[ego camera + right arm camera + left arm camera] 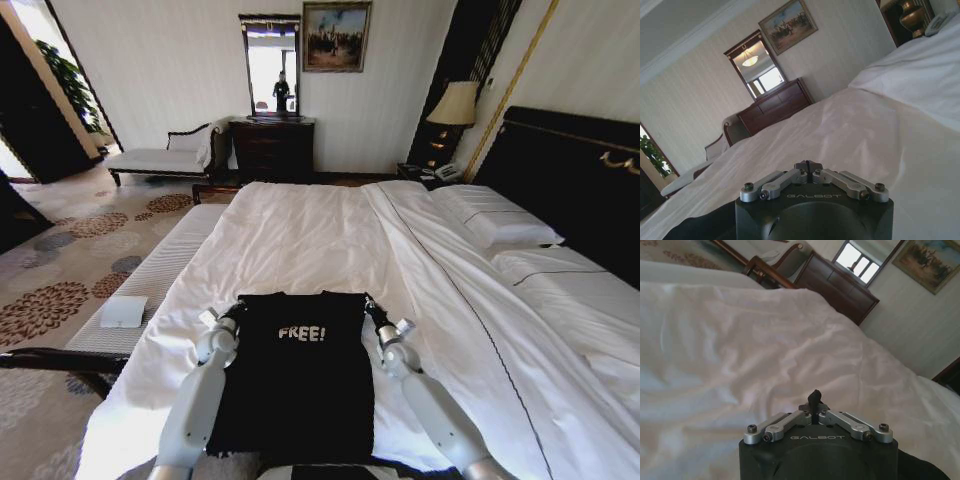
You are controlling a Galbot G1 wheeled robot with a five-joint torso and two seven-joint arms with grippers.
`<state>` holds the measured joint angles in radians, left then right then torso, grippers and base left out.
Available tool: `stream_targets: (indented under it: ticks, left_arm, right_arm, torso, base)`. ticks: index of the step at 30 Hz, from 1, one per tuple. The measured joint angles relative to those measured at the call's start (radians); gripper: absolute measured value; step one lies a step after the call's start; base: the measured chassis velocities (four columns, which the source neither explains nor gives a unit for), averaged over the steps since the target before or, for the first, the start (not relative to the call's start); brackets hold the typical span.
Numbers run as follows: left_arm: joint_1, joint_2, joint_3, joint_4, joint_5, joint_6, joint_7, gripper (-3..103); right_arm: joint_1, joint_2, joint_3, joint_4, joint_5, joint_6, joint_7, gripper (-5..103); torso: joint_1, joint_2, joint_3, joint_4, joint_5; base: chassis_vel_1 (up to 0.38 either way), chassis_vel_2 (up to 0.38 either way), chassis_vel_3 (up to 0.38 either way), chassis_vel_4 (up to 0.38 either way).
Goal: Fold the clothes on the bed.
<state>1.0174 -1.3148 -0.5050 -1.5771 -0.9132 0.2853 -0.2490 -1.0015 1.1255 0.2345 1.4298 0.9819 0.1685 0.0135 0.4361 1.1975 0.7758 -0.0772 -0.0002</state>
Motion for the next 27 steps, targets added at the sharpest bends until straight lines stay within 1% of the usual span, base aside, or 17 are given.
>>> stream_targets:
  ticks: [3, 4, 5, 6, 9, 11, 16, 20, 21, 23, 26, 27]
  left_arm:
    - [0.027, 0.047, -0.010, -0.080, -0.034, 0.007, -0.003, 1]
    - [0.050, 0.084, -0.018, -0.153, -0.060, 0.014, -0.005, 1]
    - [0.066, 0.105, -0.023, -0.199, -0.072, 0.017, -0.006, 1]
    - [0.066, 0.105, -0.023, -0.199, -0.072, 0.017, -0.006, 1]
    - [0.107, 0.151, -0.037, -0.309, -0.091, 0.021, -0.007, 1]
    - [0.121, 0.172, -0.044, -0.351, -0.100, 0.021, -0.007, 1]
    - [0.123, 0.198, -0.047, -0.375, -0.107, 0.021, -0.012, 1]
    - [0.078, 0.235, -0.041, -0.378, -0.141, 0.030, -0.031, 1]
    - [0.078, 0.235, -0.041, -0.378, -0.141, 0.030, -0.031, 1]
    - [0.042, 0.252, -0.028, -0.358, -0.159, 0.033, -0.040, 1]
    - [-0.050, 0.274, 0.012, -0.283, -0.179, 0.036, -0.048, 1]
    - [-0.050, 0.274, 0.012, -0.283, -0.179, 0.036, -0.048, 1]
  right_arm:
    - [-0.019, -0.053, 0.006, 0.083, 0.035, -0.002, 0.014, 0]
    - [-0.029, -0.084, 0.006, 0.148, 0.054, -0.004, 0.027, 0]
    - [-0.034, -0.101, 0.005, 0.185, 0.064, -0.006, 0.033, 0]
    - [-0.034, -0.101, 0.005, 0.185, 0.064, -0.006, 0.033, 0]
    - [-0.043, -0.138, -0.001, 0.283, 0.088, -0.013, 0.042, 0]
    - [-0.042, -0.156, -0.003, 0.322, 0.103, -0.016, 0.043, 0]
    - [-0.026, -0.179, -0.007, 0.350, 0.137, -0.019, 0.043, 0]
    - [0.019, -0.210, -0.037, 0.341, 0.174, -0.021, 0.027, 0]
    - [0.019, -0.210, -0.037, 0.341, 0.174, -0.021, 0.027, 0]
    - [0.047, -0.216, -0.062, 0.315, 0.184, -0.021, 0.012, 0]
    - [0.121, -0.219, -0.130, 0.237, 0.204, -0.021, -0.010, 0]
    - [0.121, -0.219, -0.130, 0.237, 0.204, -0.021, -0.010, 0]
  torso:
    - [0.000, 0.000, 0.000, 0.0000, 0.0001]
    - [0.000, 0.000, 0.000, 0.0000, 0.0002]
    - [0.000, 0.000, 0.000, 0.0000, 0.0002]
    - [0.000, 0.000, 0.000, 0.0000, 0.0002]
    - [0.000, 0.000, 0.000, 0.0002, 0.0002]
    - [0.000, 0.000, 0.000, 0.0001, 0.0001]
    - [0.000, 0.000, 0.000, 0.0001, 0.0001]
    - [0.000, 0.000, 0.000, 0.0001, 0.0000]
    - [0.000, 0.000, 0.000, 0.0001, 0.0000]
    - [0.000, 0.000, 0.000, 0.0001, 0.0000]
    - [0.000, 0.000, 0.000, -0.0002, 0.0002]
    - [0.000, 0.000, 0.000, -0.0002, 0.0002]
  base:
    - [0.000, 0.000, 0.000, 0.000]
    - [0.000, 0.000, 0.000, 0.000]
    - [0.000, 0.000, 0.000, 0.000]
    - [0.000, 0.000, 0.000, 0.000]
    - [0.000, 0.000, 0.000, 0.000]
    - [0.000, 0.000, 0.000, 0.000]
    - [0.000, 0.000, 0.000, 0.000]
    - [0.000, 0.000, 0.000, 0.000]
    - [0.000, 0.000, 0.000, 0.000]
    - [0.000, 0.000, 0.000, 0.000]
    - [0.000, 0.000, 0.000, 0.000]
    - [0.000, 0.000, 0.000, 0.000]
